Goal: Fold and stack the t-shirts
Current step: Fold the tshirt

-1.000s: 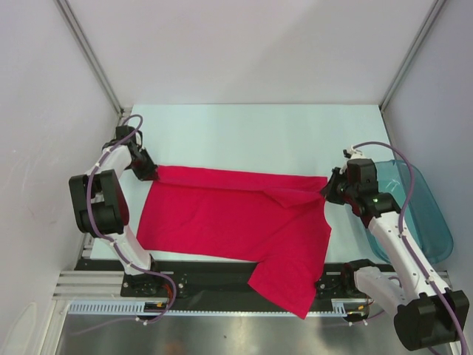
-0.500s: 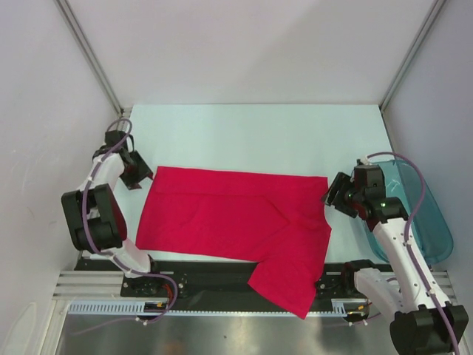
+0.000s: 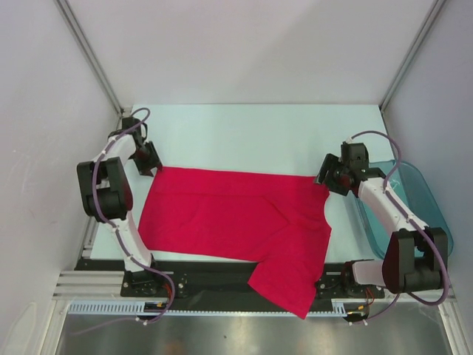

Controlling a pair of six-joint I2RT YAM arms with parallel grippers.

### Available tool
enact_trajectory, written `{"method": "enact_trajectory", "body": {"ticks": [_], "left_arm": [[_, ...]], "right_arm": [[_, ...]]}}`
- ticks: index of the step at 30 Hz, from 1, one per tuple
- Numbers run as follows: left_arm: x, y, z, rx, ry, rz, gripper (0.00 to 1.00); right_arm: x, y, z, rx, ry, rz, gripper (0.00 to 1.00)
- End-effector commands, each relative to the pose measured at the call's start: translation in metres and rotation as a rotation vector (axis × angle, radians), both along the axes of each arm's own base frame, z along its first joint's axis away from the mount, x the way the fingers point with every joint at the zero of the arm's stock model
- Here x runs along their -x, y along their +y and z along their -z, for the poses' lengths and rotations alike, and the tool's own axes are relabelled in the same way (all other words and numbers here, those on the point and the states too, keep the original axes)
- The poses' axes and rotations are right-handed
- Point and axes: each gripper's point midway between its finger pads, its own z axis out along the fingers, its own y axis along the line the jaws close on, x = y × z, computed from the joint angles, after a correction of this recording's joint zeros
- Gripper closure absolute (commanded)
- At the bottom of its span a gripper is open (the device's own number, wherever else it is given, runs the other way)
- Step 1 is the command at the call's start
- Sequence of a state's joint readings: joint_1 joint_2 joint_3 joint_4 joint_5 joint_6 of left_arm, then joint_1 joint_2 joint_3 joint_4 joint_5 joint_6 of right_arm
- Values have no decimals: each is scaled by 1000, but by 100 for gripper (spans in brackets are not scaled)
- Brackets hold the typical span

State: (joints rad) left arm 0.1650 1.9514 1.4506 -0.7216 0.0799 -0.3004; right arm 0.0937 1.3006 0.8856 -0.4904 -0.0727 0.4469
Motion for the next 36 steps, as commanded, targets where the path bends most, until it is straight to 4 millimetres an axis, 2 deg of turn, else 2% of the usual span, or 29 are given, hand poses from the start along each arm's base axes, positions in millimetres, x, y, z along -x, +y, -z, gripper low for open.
{"method": "enact_trajectory", "body": {"ticks": [1,11,14,17,22,25,30,31,32,34,36], "left_arm": [[5,-2,-3,-25,13,47,54],[6,2,15,-40,52,44,53],[2,3,15,-48,52,46,58],[1,4,16,-49,53,41,65],[-3,6,16,-54,45,34,70],[-6,7,16,-55,43,24,78],[-7,13,21,-62,52,-10,88],[-8,15,20,-64,46,-15,89],[-10,17,21,-63,42,-29,93],[-11,23,23,-58,40,-51,96],[-14,27,24,-36,23,-86,100]], "right_arm": [[-26,-3,-22,25,-104,-14,34],[-37,-12,22,86,-6,8,31],[-43,-19,30,152,1,26,31],[-48,-20,38,185,23,25,31],[-52,-24,53,241,56,27,32],[-56,-25,60,249,64,31,33],[-67,-25,72,258,70,48,44],[-70,-25,73,261,67,51,55],[-73,-25,79,266,77,54,56],[-83,-25,80,271,63,55,74],[-100,-22,82,267,42,56,78]]}}
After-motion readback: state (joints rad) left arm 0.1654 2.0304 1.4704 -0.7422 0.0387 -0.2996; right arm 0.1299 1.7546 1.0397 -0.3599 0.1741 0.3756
